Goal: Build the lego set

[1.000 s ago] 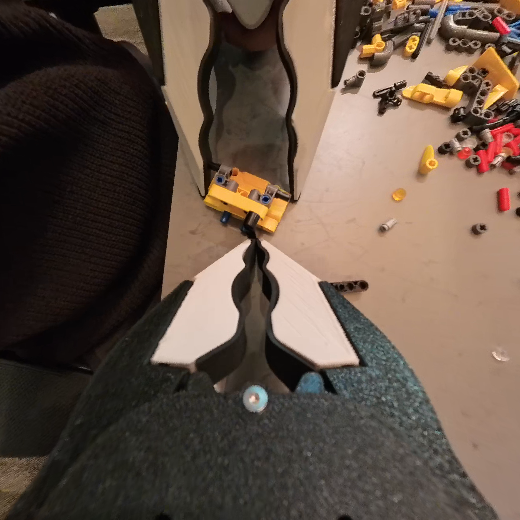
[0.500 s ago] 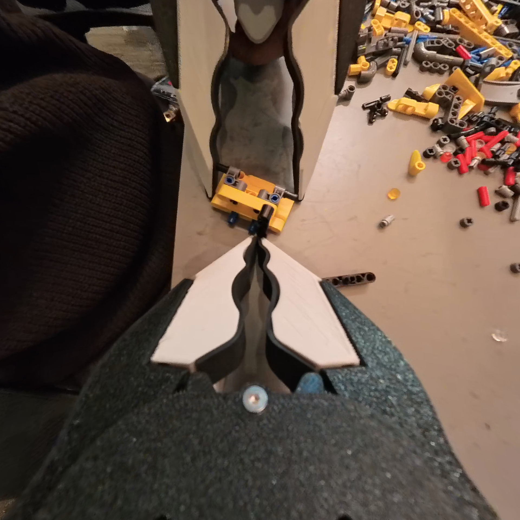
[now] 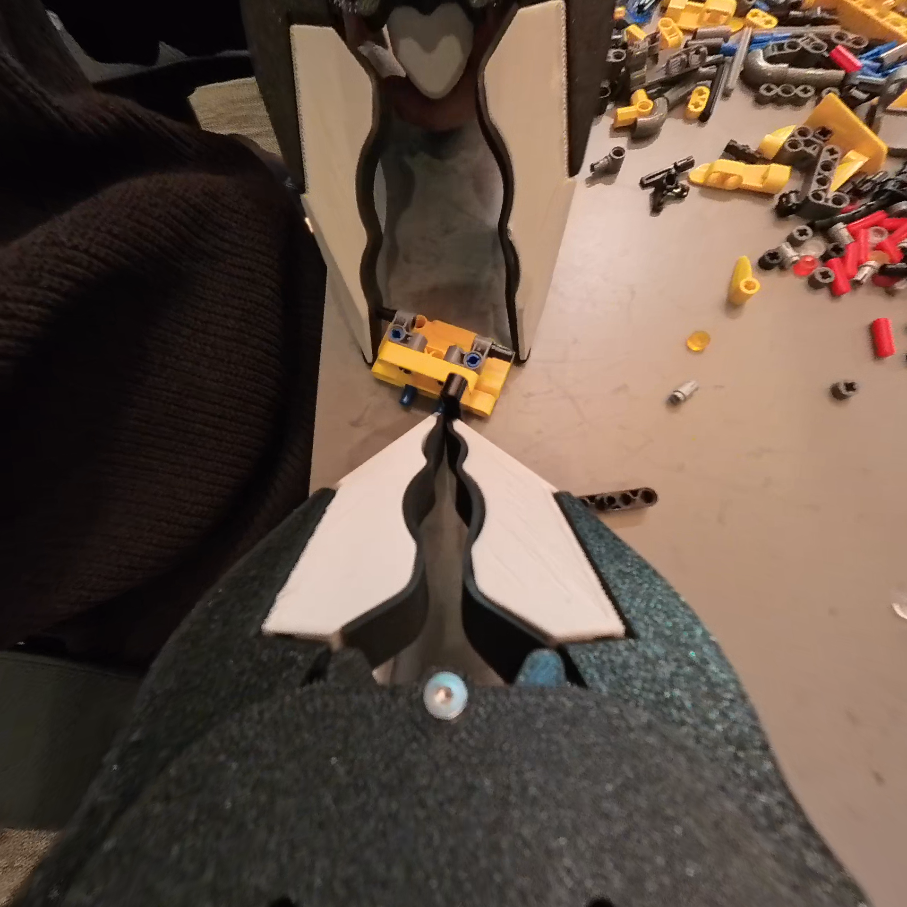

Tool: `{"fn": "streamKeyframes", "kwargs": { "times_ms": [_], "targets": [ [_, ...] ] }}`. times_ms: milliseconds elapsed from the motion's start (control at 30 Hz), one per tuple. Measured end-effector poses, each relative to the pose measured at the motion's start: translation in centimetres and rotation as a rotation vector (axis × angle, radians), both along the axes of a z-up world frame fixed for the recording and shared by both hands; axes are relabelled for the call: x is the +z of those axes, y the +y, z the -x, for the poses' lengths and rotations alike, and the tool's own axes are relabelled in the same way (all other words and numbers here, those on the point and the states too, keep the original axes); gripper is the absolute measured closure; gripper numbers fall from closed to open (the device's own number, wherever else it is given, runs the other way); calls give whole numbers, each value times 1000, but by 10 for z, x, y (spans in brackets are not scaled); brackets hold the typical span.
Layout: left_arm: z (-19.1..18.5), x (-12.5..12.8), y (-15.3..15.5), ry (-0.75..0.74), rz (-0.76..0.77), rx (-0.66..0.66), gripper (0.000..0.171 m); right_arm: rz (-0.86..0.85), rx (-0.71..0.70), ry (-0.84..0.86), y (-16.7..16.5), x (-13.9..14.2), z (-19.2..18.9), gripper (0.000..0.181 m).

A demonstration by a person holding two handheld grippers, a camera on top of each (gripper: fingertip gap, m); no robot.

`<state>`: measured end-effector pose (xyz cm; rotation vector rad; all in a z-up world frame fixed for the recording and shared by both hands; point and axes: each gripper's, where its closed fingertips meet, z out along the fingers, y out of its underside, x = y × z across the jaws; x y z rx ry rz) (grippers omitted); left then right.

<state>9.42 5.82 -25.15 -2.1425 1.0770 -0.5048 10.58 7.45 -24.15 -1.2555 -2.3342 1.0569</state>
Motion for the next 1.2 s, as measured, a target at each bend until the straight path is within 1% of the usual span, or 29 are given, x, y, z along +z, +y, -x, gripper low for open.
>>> {"fn": "streamKeyframes", "kwargs": {
  "times_ms": [133,200,267,333,400,467,500,533,600,633,667,733,833,900,967,1000,1100,1133,1200],
  "targets": [
    [0,0,0,0,0,0,112,-6,-12,-3,0,-1,0,181],
    [0,0,0,3,-3,-19,111,-10,-31,3,0,-1,-2,181],
    [1,0,0,11,-8,-42,111,-44,-21,-10,0,-2,-8,181],
    [3,-1,-2,7,10,-75,110,-95,-20,18,6,0,-12,167],
    [3,1,-4,-7,44,-109,107,-65,-21,80,6,9,-11,153],
    [5,2,-5,-14,79,-125,87,16,-30,115,1,15,-6,140],
    [7,2,-4,-11,83,-127,86,48,-33,119,-1,16,-3,139],
    [10,2,-3,-2,81,-117,83,65,-34,113,-2,14,-1,140],
    [18,1,-1,16,70,-72,75,65,-27,71,-3,8,0,148],
    [19,2,-3,1,67,-53,72,58,-28,60,-4,7,0,151],
    [19,5,-6,-26,62,-28,71,51,-34,53,-4,6,1,156],
    [19,13,-12,-81,39,36,74,41,-47,21,-6,2,0,156],
    [27,26,-17,-130,-29,189,79,58,-73,0,-12,0,-1,156],
    [27,35,-20,-194,-45,268,79,74,-101,-8,-15,0,-1,157],
    [24,36,-23,-226,-47,319,78,105,-144,-29,-18,0,-2,156],
    [24,33,-24,-213,-48,343,78,134,-156,-46,-23,1,-4,155],
    [24,25,-29,-162,-44,367,76,231,-121,-86,-45,9,-13,149],
    [22,25,-31,-165,-44,366,76,219,-109,-84,-48,11,-15,148],
    [17,25,-34,-178,-40,347,76,119,-86,-43,-42,15,-17,148]
  ]
}}
